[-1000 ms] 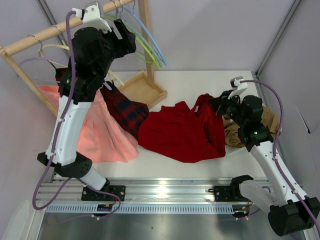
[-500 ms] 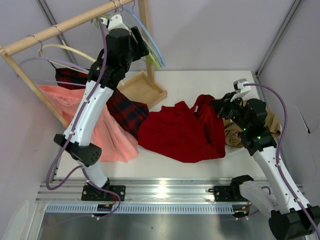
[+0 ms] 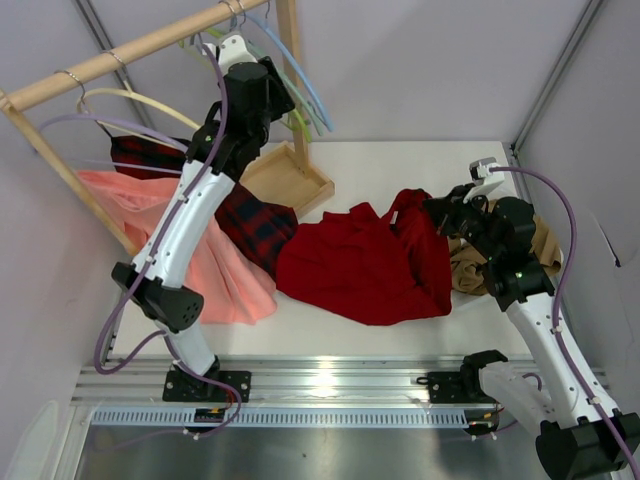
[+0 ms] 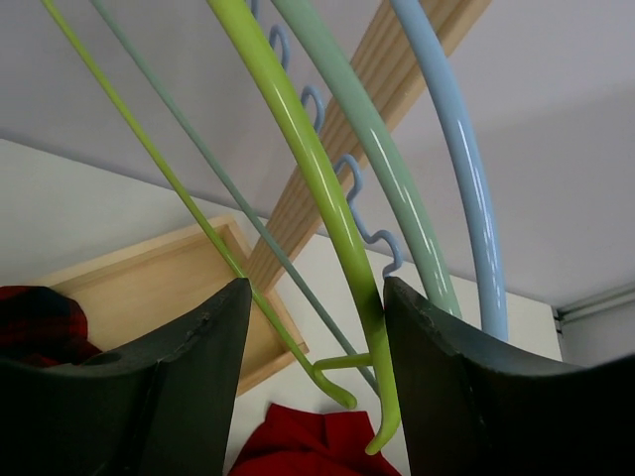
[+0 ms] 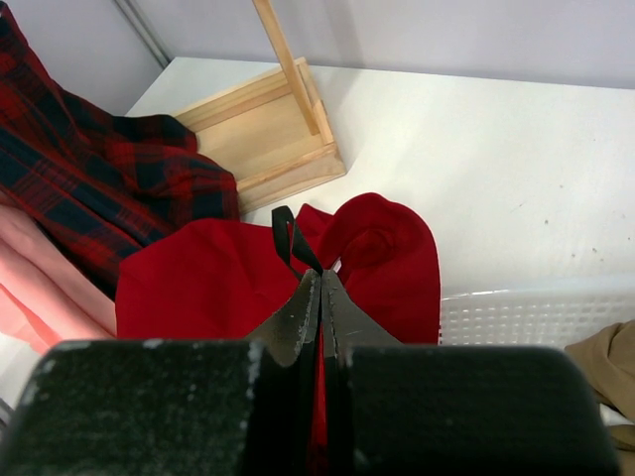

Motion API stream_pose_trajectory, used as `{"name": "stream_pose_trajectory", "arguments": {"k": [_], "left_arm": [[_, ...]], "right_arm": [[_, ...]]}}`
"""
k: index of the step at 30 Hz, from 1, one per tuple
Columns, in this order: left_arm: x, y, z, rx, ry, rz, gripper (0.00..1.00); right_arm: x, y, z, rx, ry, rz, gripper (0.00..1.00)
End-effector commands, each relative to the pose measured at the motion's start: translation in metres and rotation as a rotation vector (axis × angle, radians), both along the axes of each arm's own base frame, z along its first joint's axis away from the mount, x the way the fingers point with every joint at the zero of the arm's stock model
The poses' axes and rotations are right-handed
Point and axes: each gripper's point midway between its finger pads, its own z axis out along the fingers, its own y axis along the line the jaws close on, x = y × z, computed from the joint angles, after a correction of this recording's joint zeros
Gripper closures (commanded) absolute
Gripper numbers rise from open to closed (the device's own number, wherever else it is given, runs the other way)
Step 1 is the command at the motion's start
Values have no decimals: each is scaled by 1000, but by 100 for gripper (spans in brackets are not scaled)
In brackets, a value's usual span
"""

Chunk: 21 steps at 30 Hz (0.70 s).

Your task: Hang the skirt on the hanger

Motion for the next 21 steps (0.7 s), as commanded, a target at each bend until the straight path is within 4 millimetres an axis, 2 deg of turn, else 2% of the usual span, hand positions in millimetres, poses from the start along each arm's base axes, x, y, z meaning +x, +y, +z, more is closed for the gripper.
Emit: {"name": "stream_pose_trajectory", "arguments": {"k": [1, 6, 11, 13, 14, 17, 21], "left_arm": [[3, 16, 19, 9, -58, 92, 39], [9, 27, 14, 74, -65, 150, 38], [13, 33, 28, 110, -104, 194, 38], [18, 35, 23, 158, -94, 217, 38], [18, 36, 27, 161, -102, 224, 38], [24, 38, 16, 222, -72, 251, 38], [23, 45, 14, 297, -57, 313, 42]], "right_arm": [[1, -1, 22, 10, -76, -2, 100], [0, -1, 25, 14, -83, 2, 100], [-2, -1, 27, 18, -84, 2, 100], [-3, -1, 27, 21, -84, 2, 100], [-3, -1, 27, 24, -82, 2, 100], [-4, -1, 29, 25, -88, 3, 100], [-7, -3, 34, 28, -105, -3, 100]]}}
